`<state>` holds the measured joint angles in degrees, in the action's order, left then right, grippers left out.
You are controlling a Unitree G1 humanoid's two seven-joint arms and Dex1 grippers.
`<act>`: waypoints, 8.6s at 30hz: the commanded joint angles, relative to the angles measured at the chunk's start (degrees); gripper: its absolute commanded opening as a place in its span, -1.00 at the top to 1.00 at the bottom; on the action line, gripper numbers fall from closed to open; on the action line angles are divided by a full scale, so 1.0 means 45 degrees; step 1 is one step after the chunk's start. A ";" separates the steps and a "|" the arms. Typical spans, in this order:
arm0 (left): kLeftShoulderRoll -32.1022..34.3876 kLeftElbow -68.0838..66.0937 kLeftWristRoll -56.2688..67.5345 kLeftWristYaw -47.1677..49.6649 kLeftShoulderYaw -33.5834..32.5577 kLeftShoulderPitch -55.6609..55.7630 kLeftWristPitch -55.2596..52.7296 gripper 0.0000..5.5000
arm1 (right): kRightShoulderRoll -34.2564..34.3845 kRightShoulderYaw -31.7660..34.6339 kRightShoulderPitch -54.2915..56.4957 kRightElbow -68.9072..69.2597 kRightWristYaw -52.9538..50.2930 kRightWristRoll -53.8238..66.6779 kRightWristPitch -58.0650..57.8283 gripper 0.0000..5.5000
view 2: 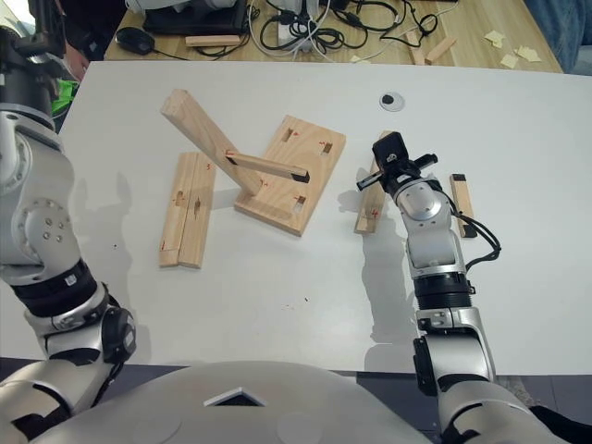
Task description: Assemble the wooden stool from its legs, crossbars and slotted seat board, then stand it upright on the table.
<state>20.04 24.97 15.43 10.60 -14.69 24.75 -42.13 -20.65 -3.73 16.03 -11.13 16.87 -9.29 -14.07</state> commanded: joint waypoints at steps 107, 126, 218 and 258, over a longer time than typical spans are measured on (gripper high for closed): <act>0.1033 -0.5394 -0.1023 -0.9833 0.2730 0.3347 0.9564 0.25 | 0.2201 0.5235 0.8412 0.3381 0.0840 1.6719 -0.7263 -0.04; 0.0757 -0.4148 -0.1098 -1.0501 0.3760 0.2102 0.9897 0.25 | 0.3042 0.4842 0.8413 0.3086 -0.0107 1.7210 -0.6704 -0.42; 0.0902 -0.0604 -0.3728 -0.9046 0.7002 -0.4458 -0.0783 -0.96 | 0.0698 0.6369 -0.0371 0.6003 -0.2343 1.5498 -0.6705 0.64; 0.0665 -0.0724 -0.1374 -0.8828 0.6629 -0.4619 -0.0675 -0.96 | 0.1343 0.4800 -0.3410 0.8712 -0.6334 1.6871 -0.7120 0.64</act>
<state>22.43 22.68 9.58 -29.41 15.66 3.34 -45.68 -14.58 18.12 0.19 28.94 -9.65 65.56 -44.91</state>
